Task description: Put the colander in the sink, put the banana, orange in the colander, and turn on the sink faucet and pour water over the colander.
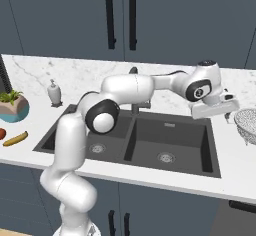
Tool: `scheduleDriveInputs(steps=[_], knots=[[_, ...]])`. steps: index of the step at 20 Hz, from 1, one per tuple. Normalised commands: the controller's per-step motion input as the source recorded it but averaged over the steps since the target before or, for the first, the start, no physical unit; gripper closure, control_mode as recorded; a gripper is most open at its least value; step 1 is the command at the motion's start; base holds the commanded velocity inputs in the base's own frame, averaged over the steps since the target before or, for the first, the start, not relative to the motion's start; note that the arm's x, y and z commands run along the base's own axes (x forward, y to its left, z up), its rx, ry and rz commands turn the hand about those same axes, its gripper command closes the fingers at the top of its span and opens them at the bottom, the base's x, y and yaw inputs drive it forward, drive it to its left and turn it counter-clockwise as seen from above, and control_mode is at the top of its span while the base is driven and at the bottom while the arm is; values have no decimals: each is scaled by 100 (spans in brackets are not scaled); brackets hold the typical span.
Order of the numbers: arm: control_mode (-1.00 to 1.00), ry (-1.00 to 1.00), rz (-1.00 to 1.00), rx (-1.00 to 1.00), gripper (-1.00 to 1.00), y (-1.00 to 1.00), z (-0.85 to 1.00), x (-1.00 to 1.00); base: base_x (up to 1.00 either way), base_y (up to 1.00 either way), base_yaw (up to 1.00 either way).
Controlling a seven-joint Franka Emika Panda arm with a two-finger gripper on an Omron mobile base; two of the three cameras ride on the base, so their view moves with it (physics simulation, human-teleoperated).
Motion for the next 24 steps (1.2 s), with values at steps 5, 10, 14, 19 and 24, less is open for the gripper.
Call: scheduleDriveInputs(steps=[5,10,14,19,24], knots=[[-100,0,9,-6,-100,-24,-18,5,0,0,0],[-100,0,9,-6,-100,-21,-16,5,0,0,0],[-100,0,8,-4,-100,-20,-17,12,0,0,0],[-100,0,8,-3,-100,-18,-18,19,0,0,0],[-100,0,7,-2,-100,-21,-12,17,0,0,0]])
